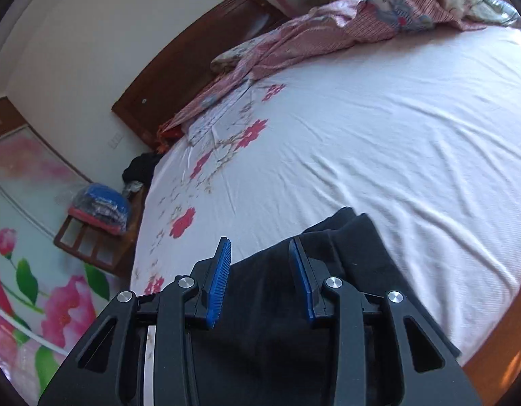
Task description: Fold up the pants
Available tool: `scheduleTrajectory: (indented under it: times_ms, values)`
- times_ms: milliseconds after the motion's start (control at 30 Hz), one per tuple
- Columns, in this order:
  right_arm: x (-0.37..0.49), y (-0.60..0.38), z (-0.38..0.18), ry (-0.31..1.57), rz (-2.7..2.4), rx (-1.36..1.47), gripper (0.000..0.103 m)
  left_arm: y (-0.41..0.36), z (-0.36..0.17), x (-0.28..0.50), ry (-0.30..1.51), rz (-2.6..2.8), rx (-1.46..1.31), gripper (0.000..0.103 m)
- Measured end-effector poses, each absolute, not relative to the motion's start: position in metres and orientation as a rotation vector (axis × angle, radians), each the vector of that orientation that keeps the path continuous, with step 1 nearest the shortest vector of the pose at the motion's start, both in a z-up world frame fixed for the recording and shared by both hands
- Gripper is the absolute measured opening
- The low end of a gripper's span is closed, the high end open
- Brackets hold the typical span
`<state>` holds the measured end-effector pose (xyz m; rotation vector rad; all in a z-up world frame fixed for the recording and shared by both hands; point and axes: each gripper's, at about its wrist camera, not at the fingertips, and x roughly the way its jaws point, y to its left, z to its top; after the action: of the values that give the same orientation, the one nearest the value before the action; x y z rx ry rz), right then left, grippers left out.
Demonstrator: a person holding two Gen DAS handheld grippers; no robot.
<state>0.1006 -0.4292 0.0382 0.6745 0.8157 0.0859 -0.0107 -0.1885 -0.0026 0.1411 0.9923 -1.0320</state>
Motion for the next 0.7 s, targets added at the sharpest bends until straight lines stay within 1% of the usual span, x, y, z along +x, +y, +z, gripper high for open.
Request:
scheduleTrajectory:
  times_ms: [33,67,100,133,167,233,267,300,367,400,433,500,567,600,633,667,700]
  values:
    - [0.110,-0.430,0.024,0.848,0.049,0.630,0.035,-0.189,-0.004,-0.012,0.994,-1.030,0.140,0.101]
    - [0.116,-0.432,0.011,0.875,0.042,0.602,0.031,-0.188,-0.007,-0.012,0.992,-1.032,0.146,0.101]
    - [0.117,-0.438,0.000,0.882,0.009,0.604,0.005,-0.188,-0.009,-0.015,0.982,-1.031,0.161,0.101]
    - [0.115,-0.447,-0.006,0.867,-0.001,0.655,0.000,-0.190,-0.011,-0.020,0.972,-1.029,0.194,0.101]
    - [0.113,-0.452,-0.008,0.858,0.018,0.702,0.000,-0.195,-0.013,-0.022,0.963,-1.026,0.230,0.101]
    - [0.110,-0.450,0.002,0.876,0.024,0.695,0.000,-0.198,-0.015,-0.027,0.937,-1.019,0.291,0.101]
    - [0.105,-0.448,0.012,0.860,0.041,0.690,0.001,-0.199,-0.014,-0.028,0.928,-1.014,0.314,0.101]
    - [0.096,-0.447,0.025,0.833,0.052,0.686,0.005,-0.198,-0.010,-0.029,0.917,-1.008,0.319,0.101]
    - [0.071,-0.447,0.044,0.777,0.108,0.709,0.016,-0.193,0.002,-0.029,0.889,-0.994,0.290,0.101]
    - [0.058,-0.446,0.048,0.770,0.136,0.729,0.033,-0.190,0.006,-0.030,0.872,-0.994,0.274,0.101]
    - [0.044,-0.445,0.048,0.773,0.153,0.748,0.046,-0.189,0.011,-0.031,0.854,-1.003,0.265,0.101]
    - [0.021,-0.446,0.039,0.789,0.177,0.772,0.047,-0.195,0.010,-0.032,0.846,-1.023,0.300,0.101]
    - [0.003,-0.457,0.017,0.845,0.059,0.715,0.047,-0.203,0.001,-0.030,0.876,-1.017,0.355,0.101]
    - [-0.003,-0.468,0.002,0.833,0.071,0.761,0.041,-0.205,-0.004,-0.029,0.894,-1.013,0.364,0.101]
    - [-0.007,-0.479,-0.010,0.819,0.053,0.814,0.014,-0.206,-0.005,-0.029,0.892,-1.021,0.360,0.101]
    - [-0.009,-0.484,-0.013,0.824,0.021,0.828,0.002,-0.204,-0.006,-0.029,0.878,-1.024,0.362,0.101]
    - [-0.007,-0.484,-0.012,0.822,0.029,0.829,0.000,-0.204,-0.005,-0.029,0.875,-1.025,0.375,0.101]
